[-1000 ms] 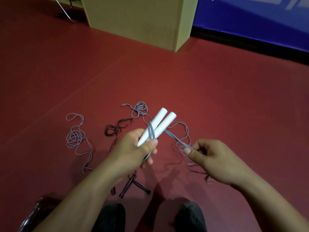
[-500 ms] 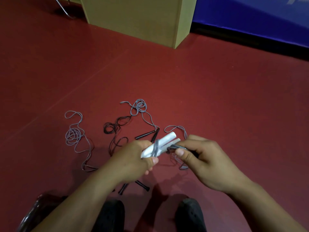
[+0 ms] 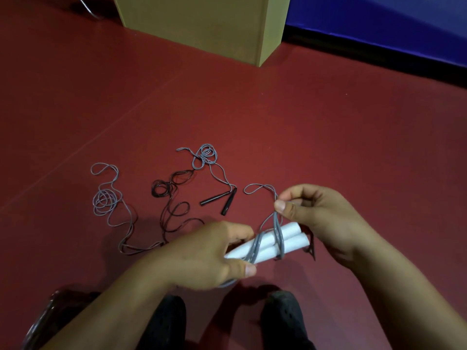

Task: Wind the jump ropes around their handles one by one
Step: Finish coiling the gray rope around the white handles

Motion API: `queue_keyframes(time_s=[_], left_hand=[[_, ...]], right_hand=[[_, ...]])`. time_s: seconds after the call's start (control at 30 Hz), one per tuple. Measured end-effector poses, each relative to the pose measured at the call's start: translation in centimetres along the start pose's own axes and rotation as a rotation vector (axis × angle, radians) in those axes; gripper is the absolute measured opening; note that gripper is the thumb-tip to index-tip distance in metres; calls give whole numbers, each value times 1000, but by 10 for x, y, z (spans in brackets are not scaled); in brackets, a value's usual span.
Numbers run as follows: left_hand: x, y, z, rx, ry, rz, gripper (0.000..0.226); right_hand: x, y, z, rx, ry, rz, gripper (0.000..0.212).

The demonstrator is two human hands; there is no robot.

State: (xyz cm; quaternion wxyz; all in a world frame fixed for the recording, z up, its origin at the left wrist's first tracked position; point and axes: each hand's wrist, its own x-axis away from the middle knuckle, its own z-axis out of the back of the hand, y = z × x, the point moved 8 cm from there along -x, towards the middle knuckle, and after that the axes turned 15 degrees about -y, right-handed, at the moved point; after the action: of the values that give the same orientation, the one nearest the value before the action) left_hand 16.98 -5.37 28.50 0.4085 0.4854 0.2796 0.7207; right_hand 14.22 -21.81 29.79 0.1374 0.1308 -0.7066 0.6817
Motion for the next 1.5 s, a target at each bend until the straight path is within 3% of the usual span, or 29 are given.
queue_keyframes(time_s=[0.13,0.23,0.3,0.4,0.53,0.7,0.93,1.17,1.4,1.5], left_hand=[[1,12,0,235,-23,-115,31],[0,13,-1,437,-43,-161,32],[-1,16,-1,522,-42,-196,32],[-1,16,5,640,29,-231,41],[2,10,22,738,216,-238,38],[9,-1,36,719,451,-134,20],[13,-20,44,639,628,23,10],[13,-30,44,623,670,96,11],[15,-36,44,539,657,163,12],[16,-40,44,402,623,208,9]], right_hand=[[-2,0,-2,-173,-66,4,4],[-5,2,1,-176,-30,20,32],[-5,2,0,-78,-4,15,35],[-6,6,-4,17,6,-42,22],[-8,11,-7,21,1,-80,34],[-11,9,-6,122,-24,-41,31],[-8,1,-7,381,-57,21,11],[-6,1,-11,545,-101,39,1],[-4,-1,-3,641,-7,13,31],[-1,-8,-11,626,-51,115,17]])
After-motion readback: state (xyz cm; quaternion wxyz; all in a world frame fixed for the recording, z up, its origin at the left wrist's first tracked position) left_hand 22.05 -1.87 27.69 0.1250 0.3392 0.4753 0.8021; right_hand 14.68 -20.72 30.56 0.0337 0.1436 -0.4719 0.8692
